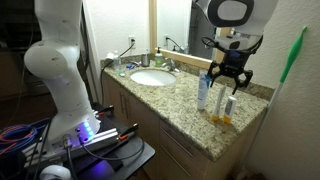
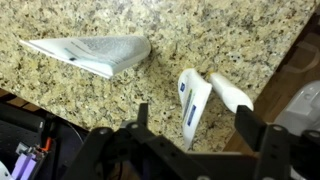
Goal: Place the taller white and yellow tube next to the sink
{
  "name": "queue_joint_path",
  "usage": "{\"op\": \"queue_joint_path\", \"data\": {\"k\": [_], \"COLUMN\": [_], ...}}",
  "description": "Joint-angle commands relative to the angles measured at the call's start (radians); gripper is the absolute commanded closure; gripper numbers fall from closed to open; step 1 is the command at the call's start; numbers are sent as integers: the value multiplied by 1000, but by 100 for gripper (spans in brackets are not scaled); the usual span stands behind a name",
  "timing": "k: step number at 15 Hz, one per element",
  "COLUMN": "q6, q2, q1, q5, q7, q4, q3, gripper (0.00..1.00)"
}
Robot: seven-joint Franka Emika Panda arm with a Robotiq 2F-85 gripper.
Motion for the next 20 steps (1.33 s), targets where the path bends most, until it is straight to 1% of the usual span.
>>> {"op": "queue_joint_path", "data": {"k": [1, 7, 9, 10, 14, 16, 20], "q6": [44, 73, 65, 56, 40, 8, -41], "q2": [-4, -16, -23, -29, -61, -85, -203], "q1": [-2, 3, 1, -2, -5, -8, -14], "q5": [18, 4, 4, 9, 14, 2, -17], "q7": [-5, -4, -16, -33, -79, -103, -164], "q4": [-14, -25, -29, -31, -47, -42, -38], "q3": [9, 7, 8, 11, 10, 5, -17], "gripper": [41, 83, 96, 100, 99, 99, 99]}}
